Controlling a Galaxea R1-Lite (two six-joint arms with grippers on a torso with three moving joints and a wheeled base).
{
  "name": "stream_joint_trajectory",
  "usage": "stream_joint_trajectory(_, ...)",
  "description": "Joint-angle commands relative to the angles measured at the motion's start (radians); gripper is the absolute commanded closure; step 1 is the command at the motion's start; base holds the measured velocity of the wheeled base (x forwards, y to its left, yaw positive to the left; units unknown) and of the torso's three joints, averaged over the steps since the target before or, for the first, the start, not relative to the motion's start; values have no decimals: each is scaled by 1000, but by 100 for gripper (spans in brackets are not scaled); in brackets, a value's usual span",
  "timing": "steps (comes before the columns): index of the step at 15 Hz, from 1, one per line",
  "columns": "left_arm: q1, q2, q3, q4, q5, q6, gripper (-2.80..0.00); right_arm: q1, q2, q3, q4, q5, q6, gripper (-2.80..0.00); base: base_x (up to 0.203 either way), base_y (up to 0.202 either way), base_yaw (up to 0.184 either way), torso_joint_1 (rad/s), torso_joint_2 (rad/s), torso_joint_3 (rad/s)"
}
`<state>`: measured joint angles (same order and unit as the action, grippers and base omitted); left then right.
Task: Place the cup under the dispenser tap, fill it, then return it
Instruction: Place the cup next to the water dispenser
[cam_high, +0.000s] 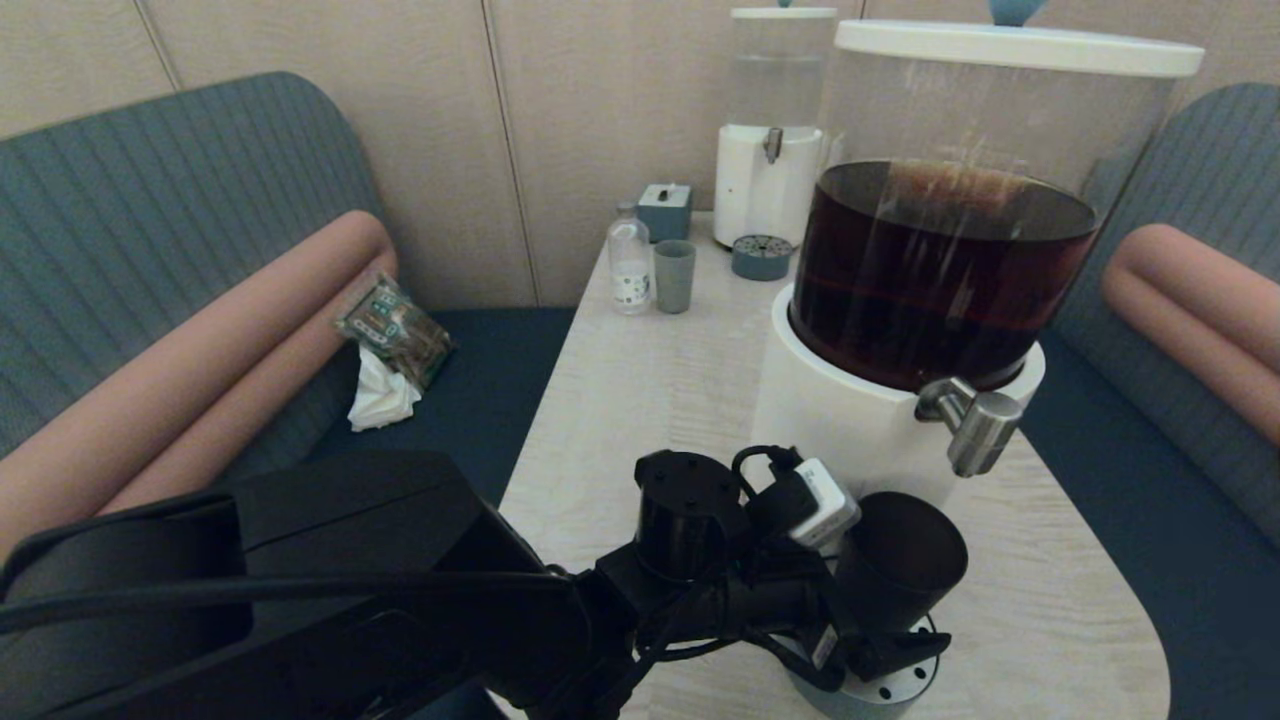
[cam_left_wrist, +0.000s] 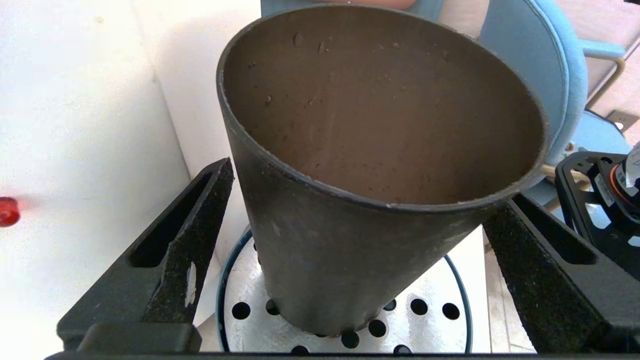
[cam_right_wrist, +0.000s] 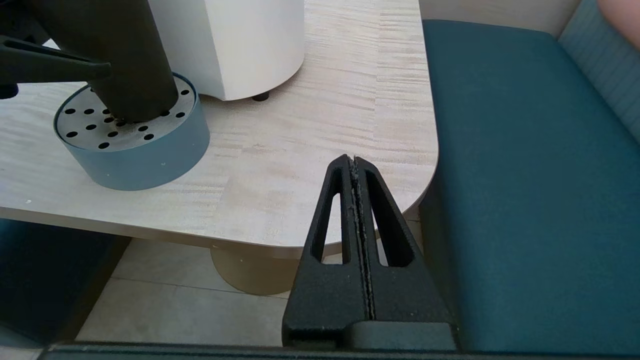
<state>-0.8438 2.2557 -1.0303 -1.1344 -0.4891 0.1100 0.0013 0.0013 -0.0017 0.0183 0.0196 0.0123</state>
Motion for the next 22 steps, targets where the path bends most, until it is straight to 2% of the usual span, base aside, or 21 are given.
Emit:
stream_joint_trajectory(1,0,2,-7,-4,1,0,-280,0,0,0,0,0,0,0,0,0,0,0,0,0)
stream_joint_trajectory(11,-1,1,-20,10,4,-1,-280,0,0,0,0,0,0,0,0,0,0,0,0,0)
stream_joint_trajectory(12,0,-1,-17,11,4,-4,0,0,0,0,0,0,0,0,0,0,0,0,0,0)
stream_joint_trajectory(22,-9,-51,21,10,23,-3,0,0,0,0,0,0,0,0,0,0,0,0,0,0)
